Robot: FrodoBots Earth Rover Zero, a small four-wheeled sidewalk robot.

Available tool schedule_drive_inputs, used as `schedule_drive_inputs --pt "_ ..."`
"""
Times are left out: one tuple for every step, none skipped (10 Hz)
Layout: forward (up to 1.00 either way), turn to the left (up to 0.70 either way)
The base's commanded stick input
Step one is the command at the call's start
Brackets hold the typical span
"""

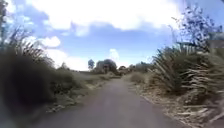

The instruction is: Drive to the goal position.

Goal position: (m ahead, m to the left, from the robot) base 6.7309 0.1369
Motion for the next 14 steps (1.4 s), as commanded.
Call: schedule_drive_inputs --pt "0.85 0.0" --pt "0.85 0.0" --pt "0.85 0.0" --pt "0.85 0.0" --pt "0.85 0.0" --pt "0.85 0.0" --pt "0.85 0.0" --pt "0.85 0.0" --pt "0.85 0.0" --pt "0.85 0.0" --pt "0.85 0.0" --pt "0.85 0.0" --pt "0.85 0.0" --pt "0.85 0.0"
